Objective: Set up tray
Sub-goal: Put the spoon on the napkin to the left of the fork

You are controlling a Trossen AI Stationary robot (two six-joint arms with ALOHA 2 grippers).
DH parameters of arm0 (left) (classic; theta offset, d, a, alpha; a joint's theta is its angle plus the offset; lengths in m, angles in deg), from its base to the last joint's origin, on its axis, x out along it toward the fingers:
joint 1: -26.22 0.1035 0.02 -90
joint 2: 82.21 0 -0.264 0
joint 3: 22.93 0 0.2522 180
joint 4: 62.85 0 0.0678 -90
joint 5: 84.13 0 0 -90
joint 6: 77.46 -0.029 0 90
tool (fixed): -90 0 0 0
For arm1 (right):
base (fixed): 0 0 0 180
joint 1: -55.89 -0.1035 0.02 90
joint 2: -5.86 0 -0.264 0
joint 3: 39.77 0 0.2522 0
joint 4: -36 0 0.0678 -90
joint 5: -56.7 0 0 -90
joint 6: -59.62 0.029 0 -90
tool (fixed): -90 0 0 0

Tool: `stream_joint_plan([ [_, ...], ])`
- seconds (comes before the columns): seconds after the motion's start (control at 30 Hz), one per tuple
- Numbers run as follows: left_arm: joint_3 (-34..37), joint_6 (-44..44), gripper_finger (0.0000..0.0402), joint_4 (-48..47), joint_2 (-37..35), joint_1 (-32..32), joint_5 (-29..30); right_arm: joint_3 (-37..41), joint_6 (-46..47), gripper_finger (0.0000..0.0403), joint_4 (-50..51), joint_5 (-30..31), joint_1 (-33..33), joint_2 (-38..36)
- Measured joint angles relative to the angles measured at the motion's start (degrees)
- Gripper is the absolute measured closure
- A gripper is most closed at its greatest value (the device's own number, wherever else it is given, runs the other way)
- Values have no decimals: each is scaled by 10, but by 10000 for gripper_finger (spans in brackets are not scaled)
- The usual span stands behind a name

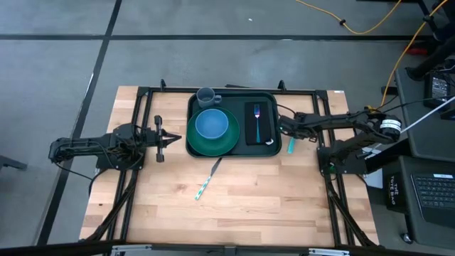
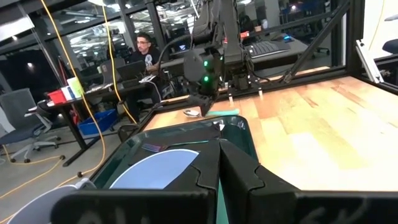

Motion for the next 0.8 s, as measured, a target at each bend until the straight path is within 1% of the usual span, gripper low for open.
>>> stream_joint_plan([
  [0.17,0,0,396,-6,0,0,0,-25,-53,361,13,28,-14,-17],
  [0.4,0,4,399,-9,0,0,20,-73,-113,364,51,37,-35,-45],
  [0.6,0,9,396,-10,0,0,44,-127,-161,363,100,66,-76,-75],
  [0.8,0,9,399,-10,0,0,44,-169,-201,364,118,93,-128,-96],
])
